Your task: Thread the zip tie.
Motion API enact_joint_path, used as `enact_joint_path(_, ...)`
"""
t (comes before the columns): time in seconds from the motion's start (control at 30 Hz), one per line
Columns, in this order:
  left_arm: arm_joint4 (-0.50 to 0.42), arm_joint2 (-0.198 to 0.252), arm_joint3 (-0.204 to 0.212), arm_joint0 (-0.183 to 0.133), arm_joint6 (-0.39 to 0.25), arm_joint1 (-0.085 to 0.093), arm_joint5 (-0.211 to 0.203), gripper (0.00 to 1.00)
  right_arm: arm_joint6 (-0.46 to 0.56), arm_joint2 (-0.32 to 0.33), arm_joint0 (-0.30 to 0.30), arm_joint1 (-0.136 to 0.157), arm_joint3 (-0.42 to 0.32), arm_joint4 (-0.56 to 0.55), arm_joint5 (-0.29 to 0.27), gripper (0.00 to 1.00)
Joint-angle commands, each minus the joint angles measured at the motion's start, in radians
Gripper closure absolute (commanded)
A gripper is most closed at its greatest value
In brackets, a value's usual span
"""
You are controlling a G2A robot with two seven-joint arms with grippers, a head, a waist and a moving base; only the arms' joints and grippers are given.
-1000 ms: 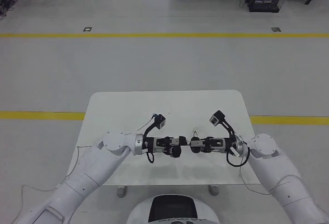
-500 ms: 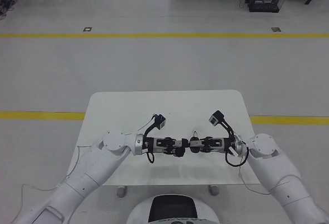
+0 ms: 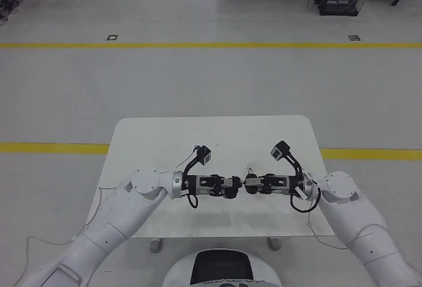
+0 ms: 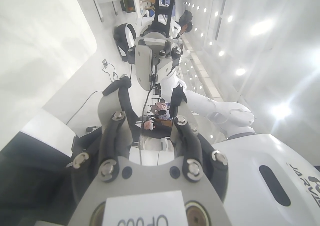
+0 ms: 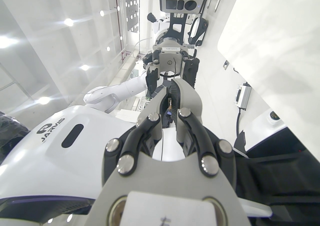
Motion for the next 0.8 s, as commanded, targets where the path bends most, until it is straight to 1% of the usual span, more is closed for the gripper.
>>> enact_joint_path(0.0, -0.001, 0.000, 0.000, 0.000, 0.001, 0.001, -0.002, 0.71, -0.001, -0.001, 0.000, 0.000, 0.000, -0.002, 0.004, 1.00)
enact_joint_path(0.1, 0.000, 0.000, 0.000, 0.001, 0.003, 0.002, -0.002, 0.74, -0.003, -0.003, 0.002, 0.001, 0.001, -0.005, 0.009, 1.00)
enact_joint_path(0.2, 0.002, 0.000, -0.002, 0.001, 0.006, 0.004, 0.000, 0.75, -0.007, -0.007, 0.004, 0.001, 0.002, -0.015, 0.015, 1.00)
enact_joint_path(0.37, 0.002, 0.000, -0.003, 0.001, 0.006, 0.005, 0.002, 0.81, -0.023, -0.011, 0.006, 0.001, 0.005, -0.022, 0.019, 1.00)
enact_joint_path(0.6, 0.000, 0.001, -0.004, 0.002, 0.011, 0.007, 0.000, 0.82, -0.038, 0.000, -0.001, 0.003, 0.000, -0.008, 0.002, 1.00)
enact_joint_path(0.77, -0.002, 0.004, -0.004, 0.000, 0.013, 0.008, 0.000, 0.85, -0.033, -0.007, 0.001, 0.004, -0.008, -0.021, 0.015, 1.00)
